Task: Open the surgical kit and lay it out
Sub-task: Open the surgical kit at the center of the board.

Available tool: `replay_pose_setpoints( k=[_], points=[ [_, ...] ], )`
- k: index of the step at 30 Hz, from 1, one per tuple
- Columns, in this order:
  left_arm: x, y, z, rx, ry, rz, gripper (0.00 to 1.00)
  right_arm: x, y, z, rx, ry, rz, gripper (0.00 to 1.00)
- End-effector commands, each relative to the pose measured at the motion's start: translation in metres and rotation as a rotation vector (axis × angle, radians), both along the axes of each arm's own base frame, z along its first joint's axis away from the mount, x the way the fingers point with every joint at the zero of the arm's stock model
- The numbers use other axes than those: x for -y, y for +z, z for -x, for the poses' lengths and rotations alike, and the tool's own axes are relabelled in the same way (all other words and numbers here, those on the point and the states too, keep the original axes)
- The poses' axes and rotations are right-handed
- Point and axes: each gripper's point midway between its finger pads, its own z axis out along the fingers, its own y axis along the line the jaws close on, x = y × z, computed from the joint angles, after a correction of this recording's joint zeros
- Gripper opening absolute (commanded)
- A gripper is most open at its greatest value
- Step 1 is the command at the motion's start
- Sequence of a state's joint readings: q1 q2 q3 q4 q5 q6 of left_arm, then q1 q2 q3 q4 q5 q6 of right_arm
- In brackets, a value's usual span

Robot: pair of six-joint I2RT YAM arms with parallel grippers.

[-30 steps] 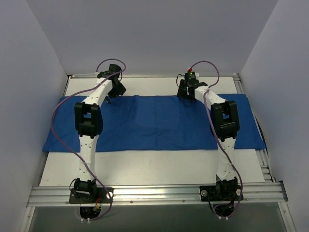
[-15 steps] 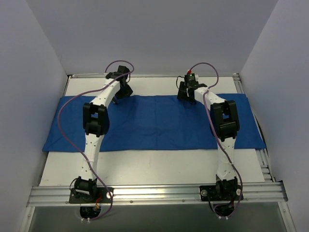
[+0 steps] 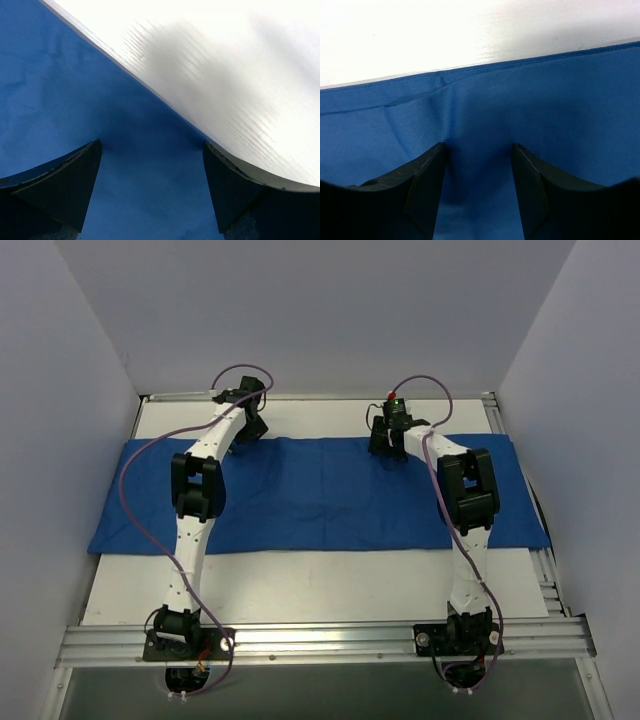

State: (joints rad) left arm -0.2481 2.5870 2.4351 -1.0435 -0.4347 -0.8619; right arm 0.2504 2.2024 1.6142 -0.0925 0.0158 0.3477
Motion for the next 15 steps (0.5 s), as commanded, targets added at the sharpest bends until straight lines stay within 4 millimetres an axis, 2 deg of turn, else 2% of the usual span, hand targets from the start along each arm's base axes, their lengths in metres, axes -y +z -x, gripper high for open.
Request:
replay_pose_setpoints(
  k=[1, 15],
  points=[
    [-0.015, 0.015, -0.015, 0.068, 0.047, -0.017, 0.92, -0.004, 0.029, 0.003, 0.046, 0.023, -0.005, 0.5],
    [-0.028, -0.005, -0.018, 0.037, 0.054, -0.015, 0.92, -0.003, 0.029, 0.006, 0.044, 0.025, -0.005, 0.5]
  ],
)
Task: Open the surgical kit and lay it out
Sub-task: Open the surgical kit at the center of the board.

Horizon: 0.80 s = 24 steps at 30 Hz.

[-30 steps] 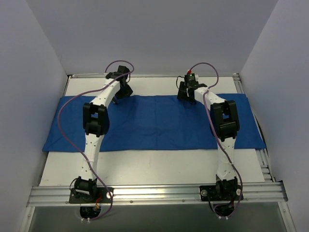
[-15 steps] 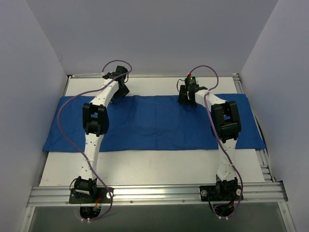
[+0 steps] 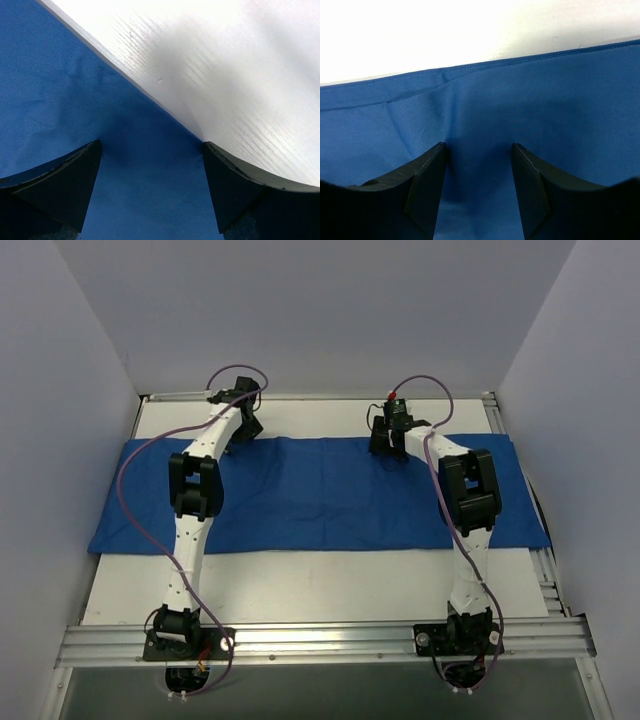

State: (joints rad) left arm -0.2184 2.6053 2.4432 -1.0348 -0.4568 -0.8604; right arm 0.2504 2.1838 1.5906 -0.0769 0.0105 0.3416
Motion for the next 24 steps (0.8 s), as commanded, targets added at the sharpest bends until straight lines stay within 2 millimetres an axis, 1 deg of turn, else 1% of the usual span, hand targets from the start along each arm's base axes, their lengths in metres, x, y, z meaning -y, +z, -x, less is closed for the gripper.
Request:
replay_pose_setpoints(
  k=[1, 7, 8, 9, 15, 18, 21, 24],
  points=[
    [-0.009, -0.001, -0.012, 0.033, 0.018, 0.006, 0.92, -0.003, 0.026, 0.005, 0.035, 0.018, -0.001, 0.5],
    [-0.014, -0.006, -0.012, 0.025, 0.018, 0.005, 0.93, -0.003, 0.027, 0.005, 0.039, 0.018, -0.002, 0.5],
    [-0.018, -0.007, -0.013, 0.027, 0.026, 0.009, 0.93, -0.004, 0.027, 0.005, 0.039, 0.02, -0.001, 0.5],
    [-0.02, -0.007, -0.014, 0.028, 0.03, 0.012, 0.95, -0.004, 0.027, 0.006, 0.039, 0.023, 0.0, 0.5],
    [-0.024, 0.002, -0.021, 0.065, 0.044, 0.03, 0.96, -0.005, 0.024, 0.007, 0.033, 0.022, -0.001, 0.5],
    [-0.025, 0.0, -0.021, 0.06, 0.042, 0.026, 0.96, -0.006, 0.026, 0.007, 0.039, 0.024, -0.002, 0.5],
    [-0.027, -0.004, -0.016, 0.035, 0.044, 0.025, 0.95, -0.006, 0.025, 0.007, 0.037, 0.02, -0.005, 0.5],
    [-0.027, -0.008, -0.011, 0.015, 0.045, 0.02, 0.89, -0.007, 0.025, 0.008, 0.039, 0.021, -0.006, 0.5]
  ],
)
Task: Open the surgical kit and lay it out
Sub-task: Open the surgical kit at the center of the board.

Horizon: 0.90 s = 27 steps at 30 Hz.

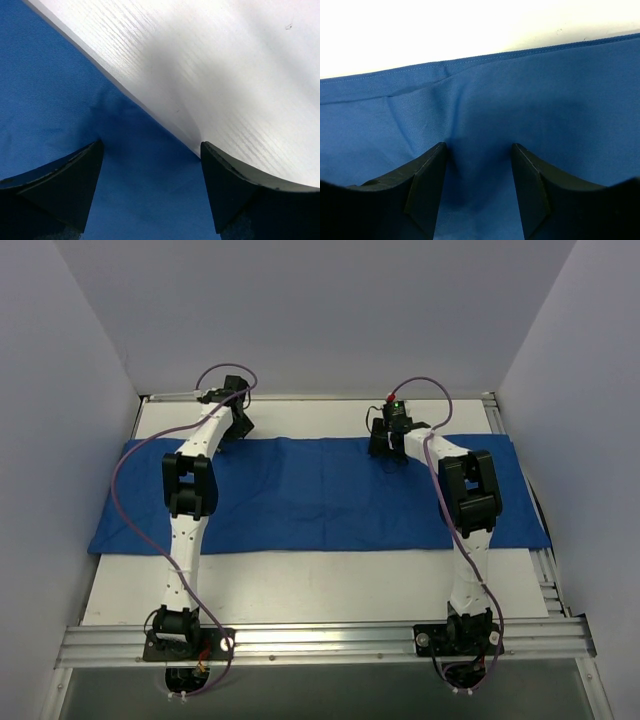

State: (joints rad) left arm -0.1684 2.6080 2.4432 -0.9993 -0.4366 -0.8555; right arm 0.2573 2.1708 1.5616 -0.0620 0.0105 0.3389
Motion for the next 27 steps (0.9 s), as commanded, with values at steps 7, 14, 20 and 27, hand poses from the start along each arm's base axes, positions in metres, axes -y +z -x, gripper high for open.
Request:
replay_pose_setpoints(
  k=[7, 14, 20, 27],
  points=[
    [-0.01, 0.001, 0.006, -0.019, 0.007, -0.031, 0.63, -0.005, 0.03, 0.002, 0.045, 0.011, -0.011, 0.5],
    [-0.012, 0.017, 0.012, -0.014, 0.015, -0.041, 0.58, -0.006, 0.033, 0.001, 0.053, 0.013, -0.012, 0.5],
    [-0.013, 0.029, 0.024, -0.018, 0.023, -0.038, 0.58, -0.004, 0.039, 0.002, 0.063, 0.01, -0.011, 0.5],
    [-0.015, 0.038, 0.034, -0.016, 0.027, -0.036, 0.58, -0.004, 0.047, 0.0, 0.077, 0.007, -0.011, 0.5]
  ],
)
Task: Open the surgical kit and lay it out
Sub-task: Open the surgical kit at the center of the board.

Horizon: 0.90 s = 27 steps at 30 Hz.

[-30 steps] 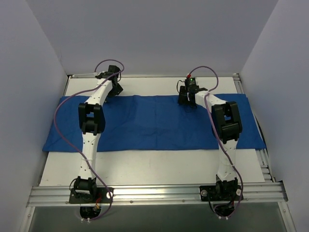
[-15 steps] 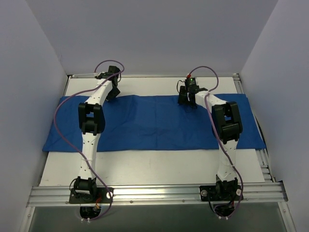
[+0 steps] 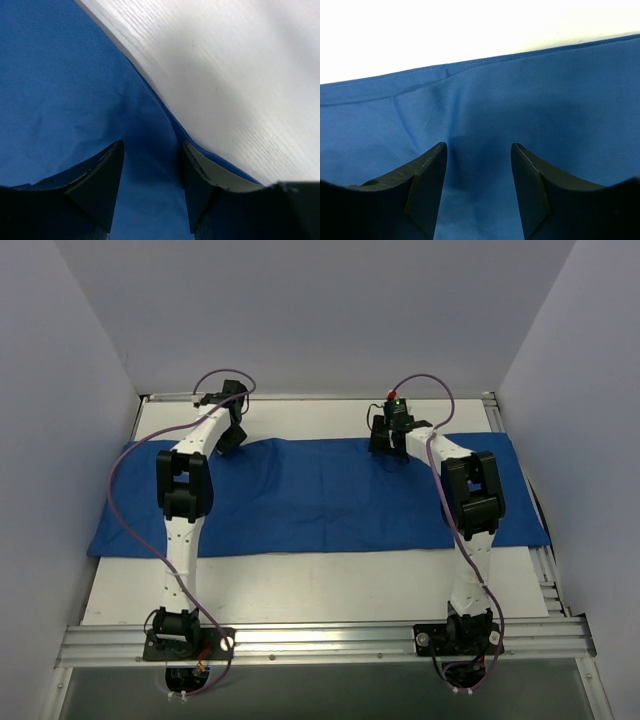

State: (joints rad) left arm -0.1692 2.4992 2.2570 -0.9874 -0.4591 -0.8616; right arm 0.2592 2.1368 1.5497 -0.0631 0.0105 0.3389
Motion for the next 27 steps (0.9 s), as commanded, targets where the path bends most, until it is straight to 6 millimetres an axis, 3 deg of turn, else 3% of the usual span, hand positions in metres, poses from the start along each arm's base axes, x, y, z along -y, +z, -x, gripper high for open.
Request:
replay_pose_setpoints(
  k=[1, 11, 27],
  points=[
    [-0.007, 0.037, 0.007, 0.038, 0.015, -0.008, 0.58, -0.004, 0.035, -0.001, 0.058, 0.006, -0.007, 0.5],
    [-0.007, 0.051, 0.01, 0.068, 0.017, 0.004, 0.62, -0.003, 0.041, -0.002, 0.069, 0.002, -0.008, 0.5],
    [-0.003, 0.046, 0.036, 0.037, 0.016, 0.038, 0.68, -0.003, 0.04, 0.0, 0.068, -0.007, -0.016, 0.5]
  ],
)
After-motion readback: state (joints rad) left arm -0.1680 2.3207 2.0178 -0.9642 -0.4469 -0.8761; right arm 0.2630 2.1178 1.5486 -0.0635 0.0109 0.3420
